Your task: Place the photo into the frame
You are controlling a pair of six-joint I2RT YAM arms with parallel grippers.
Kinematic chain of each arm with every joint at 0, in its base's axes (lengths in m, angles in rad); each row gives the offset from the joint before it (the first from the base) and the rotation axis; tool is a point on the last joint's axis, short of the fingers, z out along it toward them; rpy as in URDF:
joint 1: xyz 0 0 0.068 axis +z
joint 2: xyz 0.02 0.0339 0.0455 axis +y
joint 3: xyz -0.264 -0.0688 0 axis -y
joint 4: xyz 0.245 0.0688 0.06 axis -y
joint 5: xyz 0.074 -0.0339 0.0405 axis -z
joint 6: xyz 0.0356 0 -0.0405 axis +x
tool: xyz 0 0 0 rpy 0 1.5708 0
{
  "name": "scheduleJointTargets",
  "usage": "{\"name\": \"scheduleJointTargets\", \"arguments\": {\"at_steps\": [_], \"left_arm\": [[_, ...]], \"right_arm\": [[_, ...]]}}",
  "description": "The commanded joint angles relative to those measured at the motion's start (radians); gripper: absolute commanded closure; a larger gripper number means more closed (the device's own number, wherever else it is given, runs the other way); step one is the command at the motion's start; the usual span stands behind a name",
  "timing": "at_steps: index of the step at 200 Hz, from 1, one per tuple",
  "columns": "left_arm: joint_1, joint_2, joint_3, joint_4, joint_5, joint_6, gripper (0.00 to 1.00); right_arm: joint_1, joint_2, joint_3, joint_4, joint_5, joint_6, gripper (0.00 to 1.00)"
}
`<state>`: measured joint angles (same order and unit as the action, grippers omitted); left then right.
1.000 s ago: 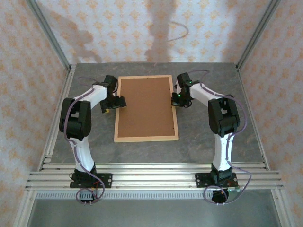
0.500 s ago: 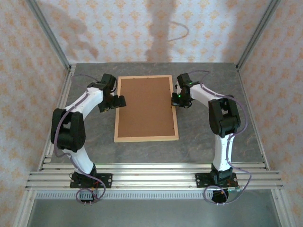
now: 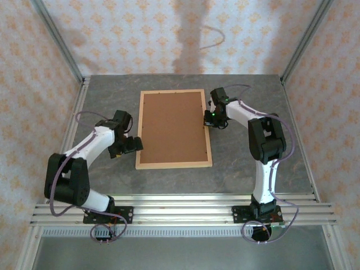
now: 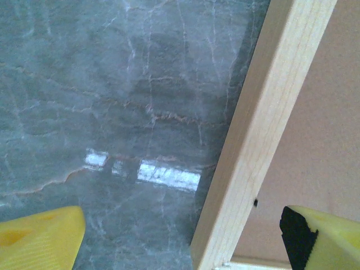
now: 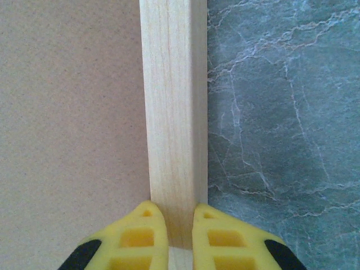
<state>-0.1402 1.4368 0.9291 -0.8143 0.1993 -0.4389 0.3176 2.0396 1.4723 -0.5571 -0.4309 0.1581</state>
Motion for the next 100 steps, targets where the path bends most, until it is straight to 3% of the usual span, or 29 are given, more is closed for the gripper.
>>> {"name": "scheduleJointTargets", "arguments": {"at_steps": [1, 100], "left_arm": [[0.003, -0.045, -0.024, -0.059, -0.045, -0.018, 0.07], [0.004, 0.011, -0.085, 0.036, -0.006, -0.031, 0.07]], "right_arm": [[-0.009, -0.011, -0.030, -0.009, 0.054, 0.018, 0.89], [-0.008, -0.014, -0.032, -0.010, 0.046, 0.017, 0.88]]}}
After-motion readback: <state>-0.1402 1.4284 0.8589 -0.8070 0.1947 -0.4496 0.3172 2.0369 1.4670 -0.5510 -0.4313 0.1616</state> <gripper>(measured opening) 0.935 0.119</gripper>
